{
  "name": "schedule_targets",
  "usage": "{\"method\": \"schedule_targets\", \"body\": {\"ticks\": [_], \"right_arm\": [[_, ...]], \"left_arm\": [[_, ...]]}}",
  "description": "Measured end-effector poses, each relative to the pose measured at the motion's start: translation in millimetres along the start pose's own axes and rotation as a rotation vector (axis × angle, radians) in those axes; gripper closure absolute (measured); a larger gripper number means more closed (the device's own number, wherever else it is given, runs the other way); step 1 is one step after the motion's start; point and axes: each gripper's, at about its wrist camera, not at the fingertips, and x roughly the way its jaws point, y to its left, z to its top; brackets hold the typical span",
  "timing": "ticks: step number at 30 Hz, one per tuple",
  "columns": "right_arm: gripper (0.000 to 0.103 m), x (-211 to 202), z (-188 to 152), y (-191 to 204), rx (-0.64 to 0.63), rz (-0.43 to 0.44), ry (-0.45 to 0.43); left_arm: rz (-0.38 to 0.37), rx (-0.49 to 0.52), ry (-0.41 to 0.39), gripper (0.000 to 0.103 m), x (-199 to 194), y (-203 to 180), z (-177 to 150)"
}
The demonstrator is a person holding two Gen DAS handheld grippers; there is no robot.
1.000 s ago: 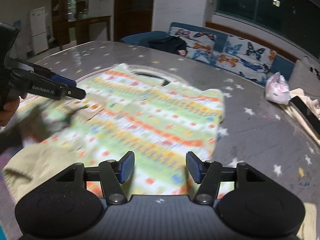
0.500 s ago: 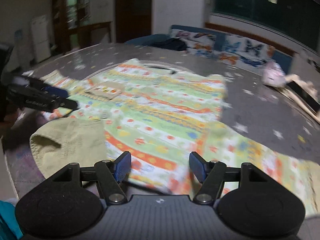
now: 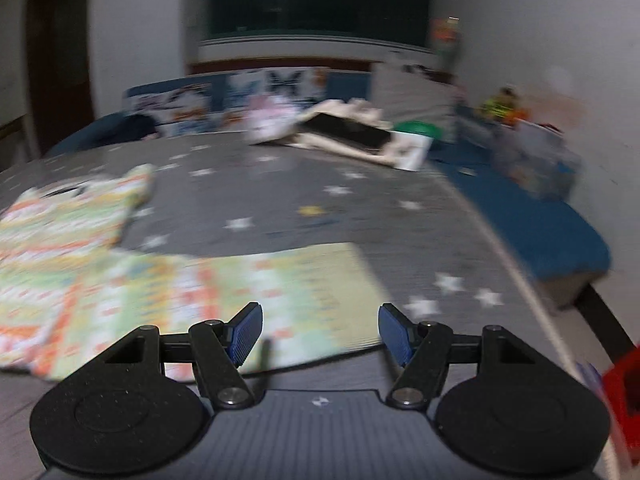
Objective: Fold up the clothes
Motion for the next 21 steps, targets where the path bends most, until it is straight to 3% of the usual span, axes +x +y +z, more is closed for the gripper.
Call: {"method": "schedule_targets", "body": {"ticks": [9,16,21], "right_arm": [[0.042,23.8,-6.0,-25.8,0.078,0.003,0.033],[0.085,16.2,-4.4,-20.2,0.085,0.049,0.035],[0.093,5.4,2.3,-10.7,0.089,0.084,0.001]], "left_arm": [[0.002,0.011,-0.004,0.024,-4.5,-12.5,3.5],[-0.012,0.017,0.004,0.022,-3.2,-20.9,2.5],[-0.033,0.031,-0.003,0.021,-4.6,-27.7,2.7]]}}
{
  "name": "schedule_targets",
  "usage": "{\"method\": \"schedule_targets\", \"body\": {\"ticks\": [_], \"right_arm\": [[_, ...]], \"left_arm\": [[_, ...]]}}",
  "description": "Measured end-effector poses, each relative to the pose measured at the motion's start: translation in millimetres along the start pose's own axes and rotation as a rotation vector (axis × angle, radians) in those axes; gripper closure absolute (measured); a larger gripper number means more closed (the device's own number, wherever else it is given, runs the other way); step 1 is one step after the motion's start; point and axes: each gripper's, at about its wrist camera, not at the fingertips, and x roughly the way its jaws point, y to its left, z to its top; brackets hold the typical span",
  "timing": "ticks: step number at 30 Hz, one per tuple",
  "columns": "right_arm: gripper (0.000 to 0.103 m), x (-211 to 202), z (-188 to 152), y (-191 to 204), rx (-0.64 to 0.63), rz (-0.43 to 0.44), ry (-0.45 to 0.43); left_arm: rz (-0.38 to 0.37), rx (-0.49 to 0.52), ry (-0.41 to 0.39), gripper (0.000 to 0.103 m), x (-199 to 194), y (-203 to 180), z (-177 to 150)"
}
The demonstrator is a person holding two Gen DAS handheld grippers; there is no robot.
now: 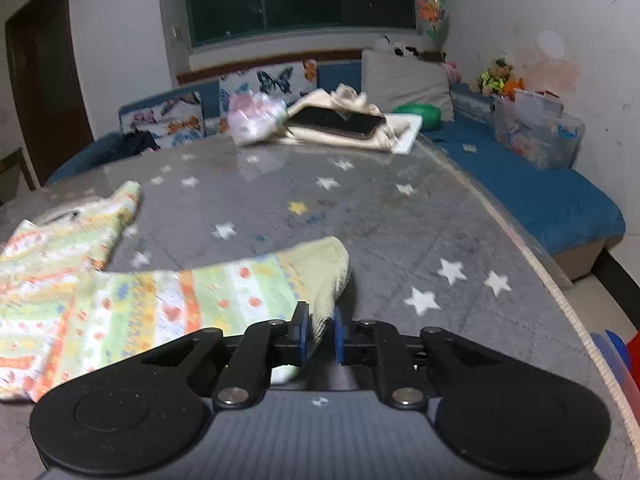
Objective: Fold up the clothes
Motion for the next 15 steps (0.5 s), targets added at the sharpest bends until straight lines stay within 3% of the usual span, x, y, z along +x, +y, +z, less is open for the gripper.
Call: {"method": "schedule_targets", "body": {"ticks": [6,15], "right_arm": [[0.094,-30.8,29.3,38.3,-0.037,0.14,-0.074],[0.094,-62.6,72.0,140.3,-0.209,0.366,-0.148]], "left_arm": [[-0.016,-0.001,0.003,0.02,2.8,-2.2,-1.1],[-0.035,-0.034,-0.014,0.018,-3.0,7.9,-7.7]]}}
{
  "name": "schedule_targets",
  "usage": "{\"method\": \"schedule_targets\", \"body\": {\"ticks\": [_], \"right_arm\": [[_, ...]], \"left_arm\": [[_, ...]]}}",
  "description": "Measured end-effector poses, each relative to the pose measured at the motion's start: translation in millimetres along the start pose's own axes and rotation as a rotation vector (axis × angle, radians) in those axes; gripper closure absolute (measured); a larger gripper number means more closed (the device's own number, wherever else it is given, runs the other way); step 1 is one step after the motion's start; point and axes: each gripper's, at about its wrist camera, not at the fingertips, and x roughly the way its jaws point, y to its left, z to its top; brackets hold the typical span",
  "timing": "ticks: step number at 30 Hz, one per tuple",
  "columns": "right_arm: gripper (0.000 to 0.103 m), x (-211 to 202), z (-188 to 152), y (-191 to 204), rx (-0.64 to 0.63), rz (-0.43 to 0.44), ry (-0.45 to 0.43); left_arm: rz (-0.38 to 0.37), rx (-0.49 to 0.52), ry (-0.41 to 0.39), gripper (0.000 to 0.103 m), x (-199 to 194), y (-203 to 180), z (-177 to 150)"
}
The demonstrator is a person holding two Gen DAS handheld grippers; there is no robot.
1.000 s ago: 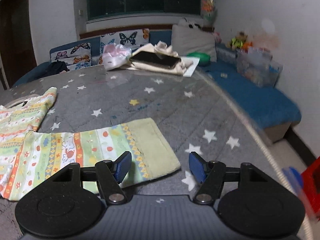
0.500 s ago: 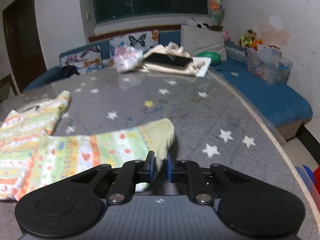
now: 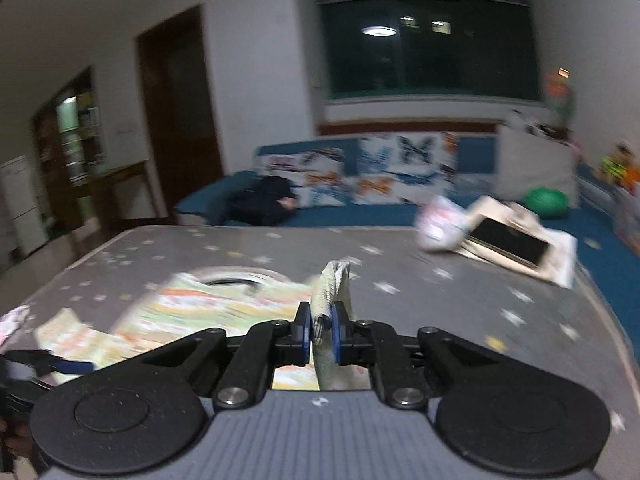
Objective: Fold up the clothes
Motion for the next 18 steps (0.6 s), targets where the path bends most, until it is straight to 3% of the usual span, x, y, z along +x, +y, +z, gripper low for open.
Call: {"method": "schedule_targets", "body": {"ticks": [8,18], "right_arm": [[0.094,39.4,22.5,80.7,-0.115,0.15,0.03],[0.094,81.5,5.7,147.4,-0.18,0.259,0.115]], "left_arm": [[-0.02,-0.043,-0.022,0.018,-5.9,12.6,-4.8],[-0.022,-0.077,-0.025,0.017,-8.7,22.7,-10.4]]}}
